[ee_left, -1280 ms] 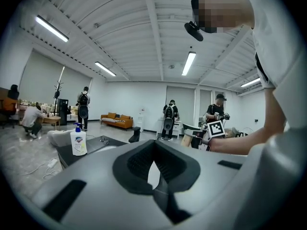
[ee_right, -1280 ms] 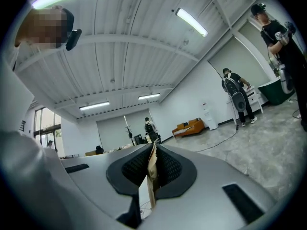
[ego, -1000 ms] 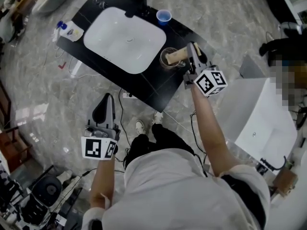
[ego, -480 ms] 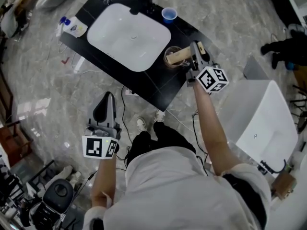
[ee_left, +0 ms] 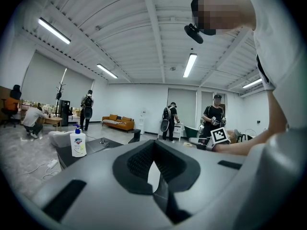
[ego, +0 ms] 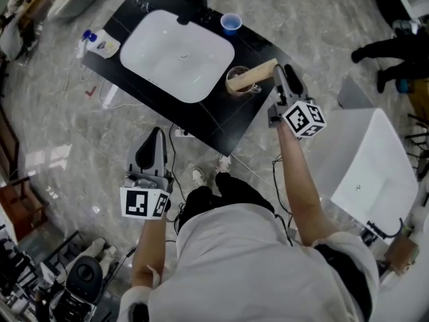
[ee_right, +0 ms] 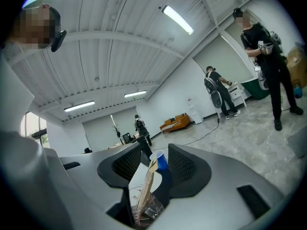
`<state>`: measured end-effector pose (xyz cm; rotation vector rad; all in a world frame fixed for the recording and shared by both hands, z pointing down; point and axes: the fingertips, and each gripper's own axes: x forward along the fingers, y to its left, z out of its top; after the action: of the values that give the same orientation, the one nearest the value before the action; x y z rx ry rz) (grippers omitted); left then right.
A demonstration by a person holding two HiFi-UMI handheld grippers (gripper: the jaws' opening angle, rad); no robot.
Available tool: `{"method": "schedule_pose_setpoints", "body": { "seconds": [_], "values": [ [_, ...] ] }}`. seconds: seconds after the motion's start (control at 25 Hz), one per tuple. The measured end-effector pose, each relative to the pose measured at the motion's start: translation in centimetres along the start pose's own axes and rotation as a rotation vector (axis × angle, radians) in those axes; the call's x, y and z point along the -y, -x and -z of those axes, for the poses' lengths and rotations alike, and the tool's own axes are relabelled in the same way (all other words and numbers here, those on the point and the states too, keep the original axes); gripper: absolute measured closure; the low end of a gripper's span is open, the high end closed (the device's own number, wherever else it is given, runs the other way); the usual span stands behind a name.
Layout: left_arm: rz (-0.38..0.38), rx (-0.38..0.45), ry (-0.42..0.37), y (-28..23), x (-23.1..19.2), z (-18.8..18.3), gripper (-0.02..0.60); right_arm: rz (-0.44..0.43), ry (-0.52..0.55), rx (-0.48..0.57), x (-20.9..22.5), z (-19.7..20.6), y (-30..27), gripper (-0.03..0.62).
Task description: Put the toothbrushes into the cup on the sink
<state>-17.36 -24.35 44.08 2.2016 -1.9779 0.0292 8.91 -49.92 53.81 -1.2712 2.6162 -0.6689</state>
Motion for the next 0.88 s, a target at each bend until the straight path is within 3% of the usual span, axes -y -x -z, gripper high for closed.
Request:
{"method": "schedule_pose_setpoints", "body": {
  "seconds": [0.12,0.2,0.28,0.4,0.88],
  "values": [
    [0.008,-0.002,0.0,0.0,-0.1,0.2,0.58,0.035,-0.003,0.036,0.3,-1.4,2.1,0.404],
    [0.012,0.001,0.0,0.3,-0.1,0.2,0.58,0.039,-0.006,0.05,0.1,-2.0,3.5,0.429],
    [0.022,0.011,0.005,0.4,0.2,0.1,0.58,0.037,-0.004,0.059,-0.1,-3.1,5.1,0.493],
    [0.048,0.029,0.009,0.8,0.7,-0.2,0.58,0.046,0.027,0.086,-0.9,-5.3,7.7,0.519],
    [0.08,0.063,0.043,4.8,-0.2,0.1,0.58,0.123,-0.054,0.182,-3.7,-9.2,15.8,0.542]
  ]
}}
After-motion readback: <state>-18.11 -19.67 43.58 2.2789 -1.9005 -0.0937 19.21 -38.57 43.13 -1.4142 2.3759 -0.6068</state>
